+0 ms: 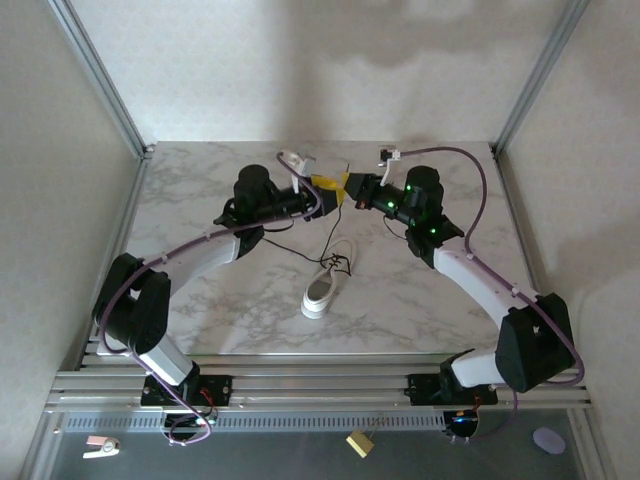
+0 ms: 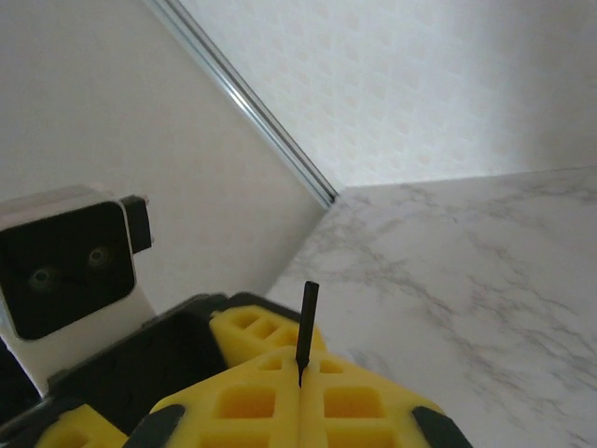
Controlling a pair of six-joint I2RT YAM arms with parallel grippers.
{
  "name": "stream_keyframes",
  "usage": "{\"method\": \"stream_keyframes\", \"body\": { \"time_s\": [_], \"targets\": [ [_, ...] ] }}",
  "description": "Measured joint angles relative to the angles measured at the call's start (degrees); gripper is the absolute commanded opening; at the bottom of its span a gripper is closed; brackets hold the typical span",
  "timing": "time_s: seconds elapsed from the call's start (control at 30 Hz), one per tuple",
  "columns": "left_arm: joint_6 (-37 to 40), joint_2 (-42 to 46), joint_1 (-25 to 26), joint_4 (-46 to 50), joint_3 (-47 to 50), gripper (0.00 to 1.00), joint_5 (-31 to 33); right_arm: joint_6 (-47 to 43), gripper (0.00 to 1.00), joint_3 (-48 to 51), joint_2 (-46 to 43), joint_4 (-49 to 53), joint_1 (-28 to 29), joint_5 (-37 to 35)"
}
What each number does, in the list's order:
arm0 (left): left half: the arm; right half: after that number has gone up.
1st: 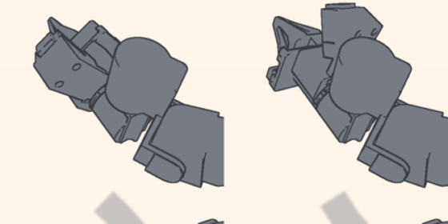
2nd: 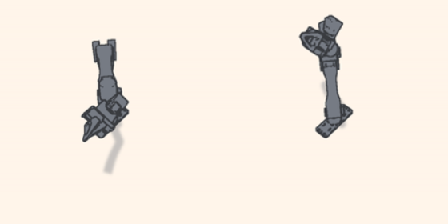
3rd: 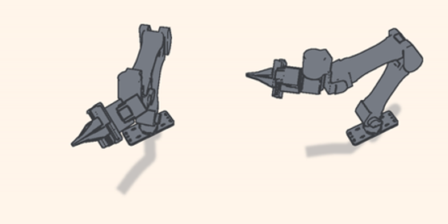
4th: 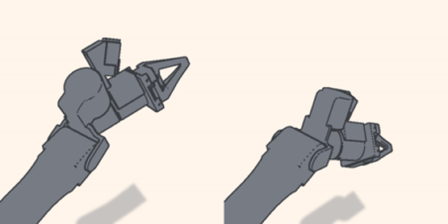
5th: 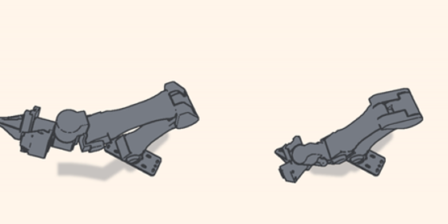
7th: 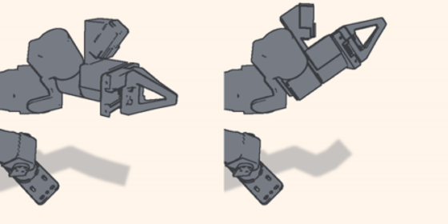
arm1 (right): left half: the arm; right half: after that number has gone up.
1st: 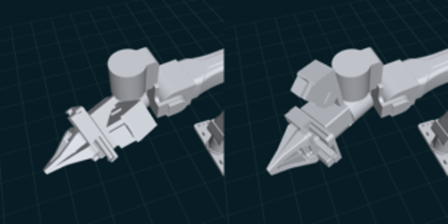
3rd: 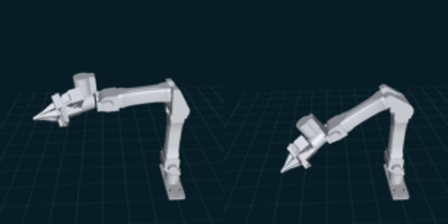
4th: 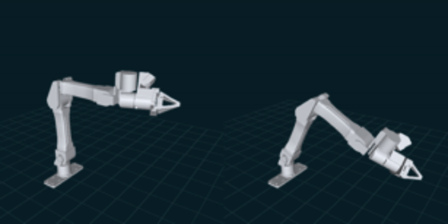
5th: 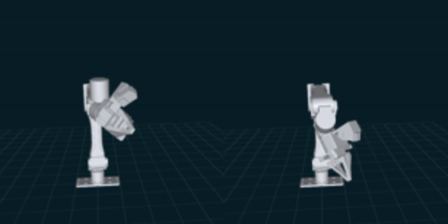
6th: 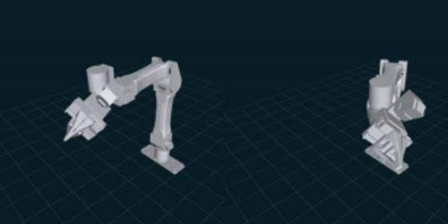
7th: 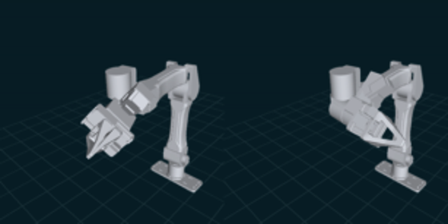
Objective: Tie the shoes
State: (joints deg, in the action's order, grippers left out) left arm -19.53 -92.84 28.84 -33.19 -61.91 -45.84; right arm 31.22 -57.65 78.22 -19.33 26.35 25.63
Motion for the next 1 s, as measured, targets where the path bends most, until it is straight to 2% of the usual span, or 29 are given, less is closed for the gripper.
{"method": "stream_keyframes", "body": {
  "time_s": [0.17,0.27,0.4,0.63,0.8,1.0],
  "targets": [
    [0.4,6.6,0.0,0.8,7.5,0.55,5.5,-11.7,0.00,-1.0,-3.0,12.8,-0.3,2.4],
    [0.2,11.3,0.0,0.6,10.6,0.52,8.2,-17.5,0.00,-1.6,-3.7,18.4,-0.5,6.3],
    [-1.6,13.9,0.0,-1.4,11.4,0.50,8.6,-23.4,0.00,-3.4,-3.7,24.4,-0.5,11.9],
    [-5.5,13.8,1.6,-4.8,11.4,0.50,7.5,-29.2,0.00,-6.9,-2.7,28.2,-0.5,18.0],
    [-7.5,11.6,3.3,-5.7,10.8,0.50,6.6,-31.1,0.00,-7.1,-1.9,28.9,0.1,18.0],
    [-9.0,10.0,4.1,-5.7,10.2,0.43,6.4,-32.2,0.00,-7.1,-1.9,29.2,0.7,17.5]
  ]
}}
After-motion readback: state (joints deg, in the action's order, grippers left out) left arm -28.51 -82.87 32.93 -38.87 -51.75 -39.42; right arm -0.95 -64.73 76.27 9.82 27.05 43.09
